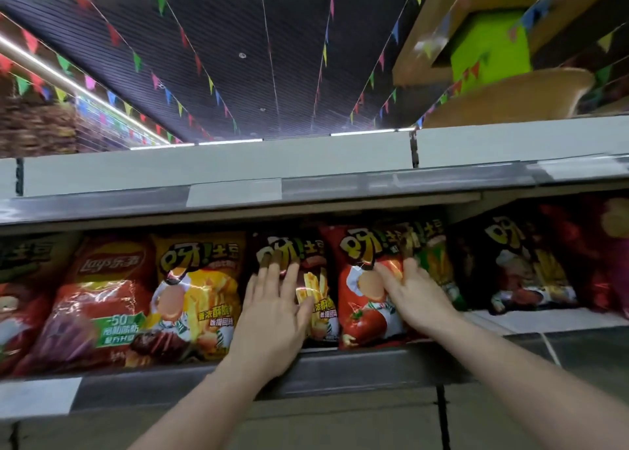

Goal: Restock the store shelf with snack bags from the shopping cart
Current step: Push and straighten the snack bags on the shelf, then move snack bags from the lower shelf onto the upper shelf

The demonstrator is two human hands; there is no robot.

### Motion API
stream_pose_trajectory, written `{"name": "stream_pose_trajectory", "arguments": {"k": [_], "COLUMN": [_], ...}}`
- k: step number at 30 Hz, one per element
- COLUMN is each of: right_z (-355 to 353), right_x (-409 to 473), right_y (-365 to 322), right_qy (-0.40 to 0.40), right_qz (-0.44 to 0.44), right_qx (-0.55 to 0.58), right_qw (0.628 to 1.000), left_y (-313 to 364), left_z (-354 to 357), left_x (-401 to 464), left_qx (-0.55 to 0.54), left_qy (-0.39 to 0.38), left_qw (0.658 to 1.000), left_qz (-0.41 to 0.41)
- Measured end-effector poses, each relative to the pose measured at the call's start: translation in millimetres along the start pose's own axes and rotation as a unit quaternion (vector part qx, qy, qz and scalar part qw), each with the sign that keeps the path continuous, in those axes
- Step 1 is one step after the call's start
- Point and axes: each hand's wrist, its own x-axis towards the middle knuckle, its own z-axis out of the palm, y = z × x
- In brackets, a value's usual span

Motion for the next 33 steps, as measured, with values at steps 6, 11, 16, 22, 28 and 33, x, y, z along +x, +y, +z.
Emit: {"name": "stream_pose_trajectory", "arguments": {"k": [6,11,16,22,28,33], "right_z": [1,-5,-15,-14,15,48], "right_x": [-5,-5,-19,-56,-93,-121], "right_y": [1,0,-6,-33,-66,-104], "right_qy": [0.027,0.002,0.071,0.096,0.009,-0.046], "right_qz": [-0.003,0.001,-0.056,-0.272,-0.366,-0.379], "right_qx": [-0.051,-0.040,-0.061,-0.046,0.068,0.147], "right_qw": [0.998,0.999,0.994,0.956,0.928,0.912], "left_y": [1,2,10,11,-14,-53], "left_z": [-4,-8,-19,-32,-51,-73], "left_x": [-12,-11,-19,-41,-83,-132], "left_qx": [-0.028,0.014,-0.022,-0.131,-0.153,-0.181], "left_qy": [0.033,0.031,0.059,0.125,0.193,0.208], "left_qw": [0.999,0.999,0.998,0.983,0.966,0.946], "left_qz": [0.010,0.011,0.018,-0.031,-0.081,-0.170]}}
